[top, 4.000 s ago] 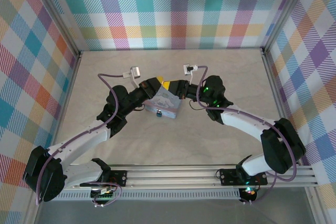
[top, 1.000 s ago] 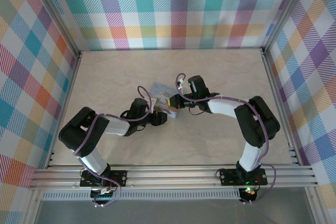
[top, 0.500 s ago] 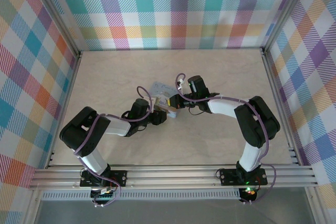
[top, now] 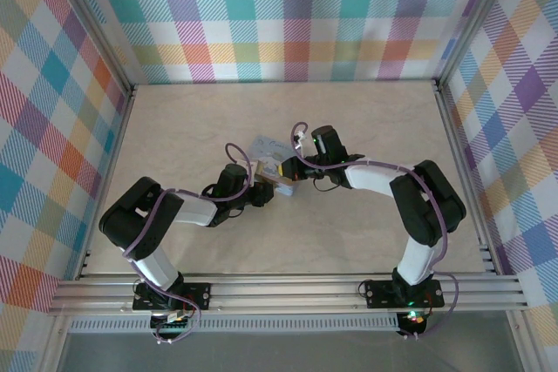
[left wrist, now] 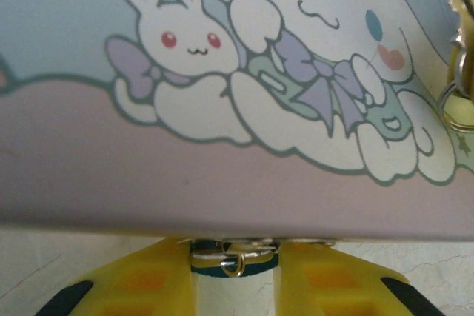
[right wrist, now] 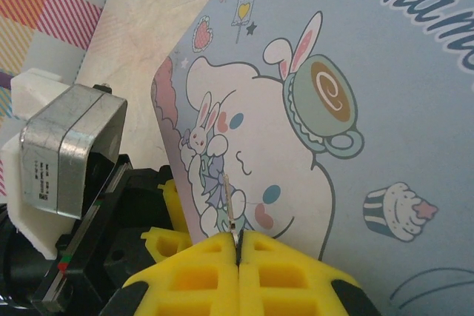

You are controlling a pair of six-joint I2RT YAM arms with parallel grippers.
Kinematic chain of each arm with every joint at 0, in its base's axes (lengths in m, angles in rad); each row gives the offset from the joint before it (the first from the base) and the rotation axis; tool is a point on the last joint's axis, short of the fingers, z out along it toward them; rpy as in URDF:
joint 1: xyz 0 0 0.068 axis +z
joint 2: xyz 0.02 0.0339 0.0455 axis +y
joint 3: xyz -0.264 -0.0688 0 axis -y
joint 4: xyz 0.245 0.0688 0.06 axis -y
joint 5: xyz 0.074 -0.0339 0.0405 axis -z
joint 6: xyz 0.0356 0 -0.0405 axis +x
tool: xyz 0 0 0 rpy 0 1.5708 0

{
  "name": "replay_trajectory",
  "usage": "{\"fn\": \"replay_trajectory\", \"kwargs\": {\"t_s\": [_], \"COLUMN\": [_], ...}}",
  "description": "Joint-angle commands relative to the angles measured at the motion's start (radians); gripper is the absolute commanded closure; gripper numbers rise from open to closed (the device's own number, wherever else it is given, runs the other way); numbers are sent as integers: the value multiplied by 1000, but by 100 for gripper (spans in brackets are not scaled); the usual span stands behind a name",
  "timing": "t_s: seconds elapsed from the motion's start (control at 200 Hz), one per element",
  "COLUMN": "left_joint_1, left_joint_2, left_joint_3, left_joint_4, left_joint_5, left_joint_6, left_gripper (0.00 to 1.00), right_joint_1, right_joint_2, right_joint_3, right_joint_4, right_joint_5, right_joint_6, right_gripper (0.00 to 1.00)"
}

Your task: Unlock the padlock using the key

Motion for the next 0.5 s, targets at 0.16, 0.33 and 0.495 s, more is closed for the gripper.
{"fn": "replay_trajectory", "kwargs": {"t_s": [0.16,0.33,0.495], "left_joint_1": [-14,-18,-19], "left_joint_2": [-50,-120,-197], "left_joint_3": [36,48,89], "left_joint_4": [12,-82,-246], "left_joint_5": [61,79,104], "left_joint_6": [-67,-133,-206], "left_gripper": [78,78,78], "right_joint_1": [12,17,63], "right_joint_2": [-163,-288,-412], "right_joint_3": [-66,-184,-345], "right_joint_4": [-23,34,109], "right_joint_5": [74,113,198], "right_joint_6": [-74,-119,-188], "right_gripper": [100,100,100]}}
